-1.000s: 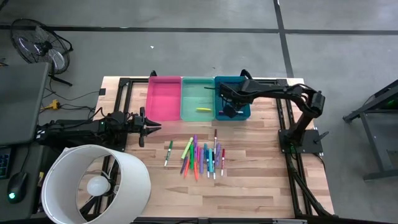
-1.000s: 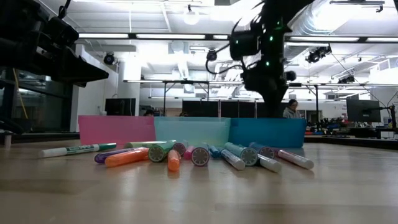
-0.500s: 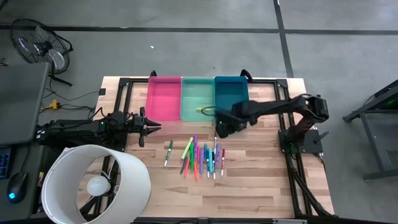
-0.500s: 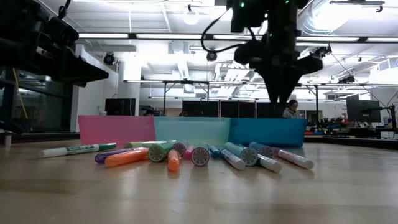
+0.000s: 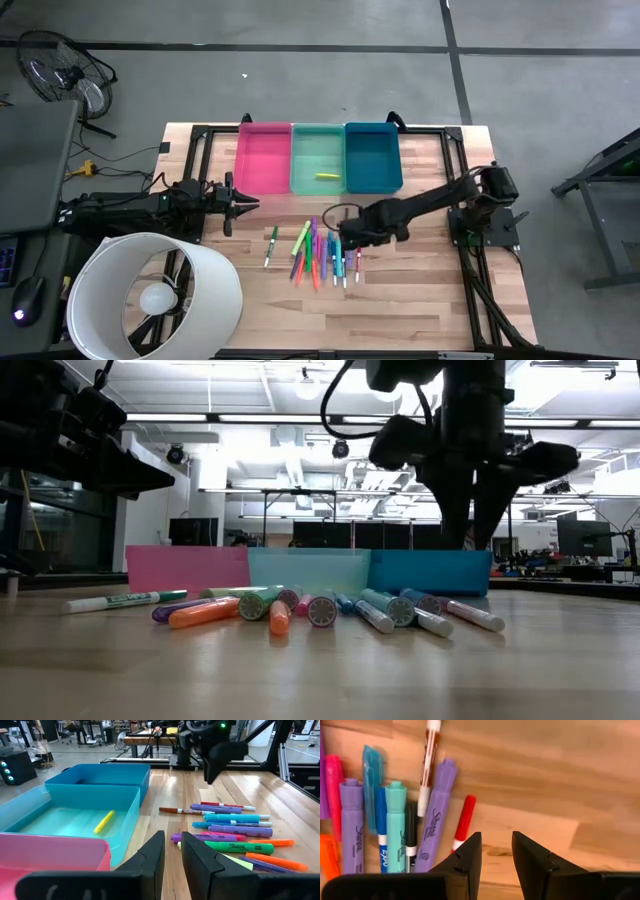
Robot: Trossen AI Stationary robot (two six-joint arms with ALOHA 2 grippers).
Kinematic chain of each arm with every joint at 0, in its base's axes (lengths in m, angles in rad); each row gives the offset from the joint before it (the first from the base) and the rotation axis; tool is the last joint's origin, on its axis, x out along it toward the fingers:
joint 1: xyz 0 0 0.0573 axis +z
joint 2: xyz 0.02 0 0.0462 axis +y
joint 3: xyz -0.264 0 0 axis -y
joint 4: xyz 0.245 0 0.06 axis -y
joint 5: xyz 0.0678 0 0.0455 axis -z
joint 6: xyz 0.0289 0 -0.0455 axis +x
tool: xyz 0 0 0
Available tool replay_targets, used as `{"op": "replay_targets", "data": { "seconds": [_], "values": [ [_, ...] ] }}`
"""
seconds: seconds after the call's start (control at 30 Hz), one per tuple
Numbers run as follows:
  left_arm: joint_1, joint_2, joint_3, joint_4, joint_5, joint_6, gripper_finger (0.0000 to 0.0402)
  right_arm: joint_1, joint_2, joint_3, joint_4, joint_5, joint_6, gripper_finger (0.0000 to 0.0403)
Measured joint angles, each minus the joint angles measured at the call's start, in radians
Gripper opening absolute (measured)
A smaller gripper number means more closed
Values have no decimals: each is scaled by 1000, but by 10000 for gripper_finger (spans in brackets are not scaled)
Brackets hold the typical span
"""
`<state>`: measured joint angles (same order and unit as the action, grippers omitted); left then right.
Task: Pick & Place Markers
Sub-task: Put the red highlighter into the blue bin
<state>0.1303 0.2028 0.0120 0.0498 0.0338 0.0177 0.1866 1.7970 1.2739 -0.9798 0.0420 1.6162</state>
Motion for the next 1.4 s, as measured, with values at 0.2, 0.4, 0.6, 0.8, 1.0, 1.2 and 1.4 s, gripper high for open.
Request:
{"op": "replay_targets", "data": {
  "seconds": [0.2,0.4,0.6,0.8,1.0,1.2,1.4],
  "values": [
    [0,0,0,0,0,0,62,41,56,0,68,-5,111,114],
    [0,0,0,0,0,0,62,59,106,0,143,-53,113,123],
    [0,0,0,0,0,0,62,73,141,0,200,-71,138,124],
    [0,0,0,0,0,0,62,84,173,2,228,-86,164,124],
    [0,0,0,0,0,0,62,95,210,6,238,-115,165,124],
    [0,0,0,0,0,0,62,99,214,4,233,-109,191,124],
    [0,0,0,0,0,0,62,100,216,3,231,-111,191,116]
  ]
}}
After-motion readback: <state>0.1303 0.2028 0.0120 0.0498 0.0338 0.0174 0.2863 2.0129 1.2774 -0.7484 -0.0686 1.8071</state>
